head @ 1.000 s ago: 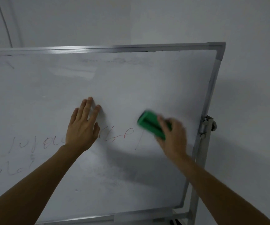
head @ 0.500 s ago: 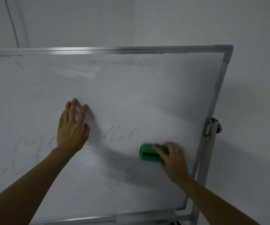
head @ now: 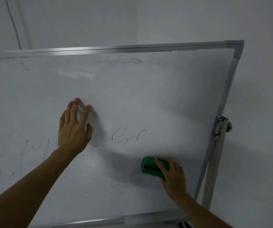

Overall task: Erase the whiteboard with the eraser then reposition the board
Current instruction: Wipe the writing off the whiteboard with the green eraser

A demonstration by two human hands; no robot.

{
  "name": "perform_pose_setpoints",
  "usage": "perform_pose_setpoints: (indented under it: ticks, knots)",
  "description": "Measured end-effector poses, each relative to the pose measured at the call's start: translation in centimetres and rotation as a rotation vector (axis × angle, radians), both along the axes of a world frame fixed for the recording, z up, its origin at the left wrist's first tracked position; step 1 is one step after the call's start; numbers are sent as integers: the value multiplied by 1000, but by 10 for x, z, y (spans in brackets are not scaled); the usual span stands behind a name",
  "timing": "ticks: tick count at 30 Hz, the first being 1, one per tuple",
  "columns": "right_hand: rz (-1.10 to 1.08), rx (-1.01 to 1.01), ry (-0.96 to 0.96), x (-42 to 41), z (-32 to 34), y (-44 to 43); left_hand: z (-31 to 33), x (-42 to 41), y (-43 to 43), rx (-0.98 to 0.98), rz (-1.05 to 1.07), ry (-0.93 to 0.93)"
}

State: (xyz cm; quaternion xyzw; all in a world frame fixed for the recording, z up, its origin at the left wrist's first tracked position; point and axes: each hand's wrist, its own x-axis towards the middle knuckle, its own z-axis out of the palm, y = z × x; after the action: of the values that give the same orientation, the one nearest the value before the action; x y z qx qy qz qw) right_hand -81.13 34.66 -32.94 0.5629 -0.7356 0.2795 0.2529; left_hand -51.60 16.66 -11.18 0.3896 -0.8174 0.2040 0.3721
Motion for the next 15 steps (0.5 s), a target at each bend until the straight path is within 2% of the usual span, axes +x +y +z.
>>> perform_pose_setpoints:
  ticks: [3, 5, 7, 9, 13, 15]
  knots:
    - [-26, -327, -82, -17, 64, -12, 12, 11, -9, -11, -6, 43]
    - [-160, -550, -315, -22, 107, -21, 19, 17, -14, -43, -12, 58]
    - [-273, -674, -537, -9, 120, -32, 23, 21, -23, -94, -40, 39]
    - [-260, -616, -514, 22, 102, -41, 24, 25, -31, -150, -79, 21]
    - [-52, -142, -189, 82, 14, -44, 24, 33, -52, -227, -142, -4]
    - [0, -72, -97, 75, 7, -41, 22, 37, -61, -267, -169, -6]
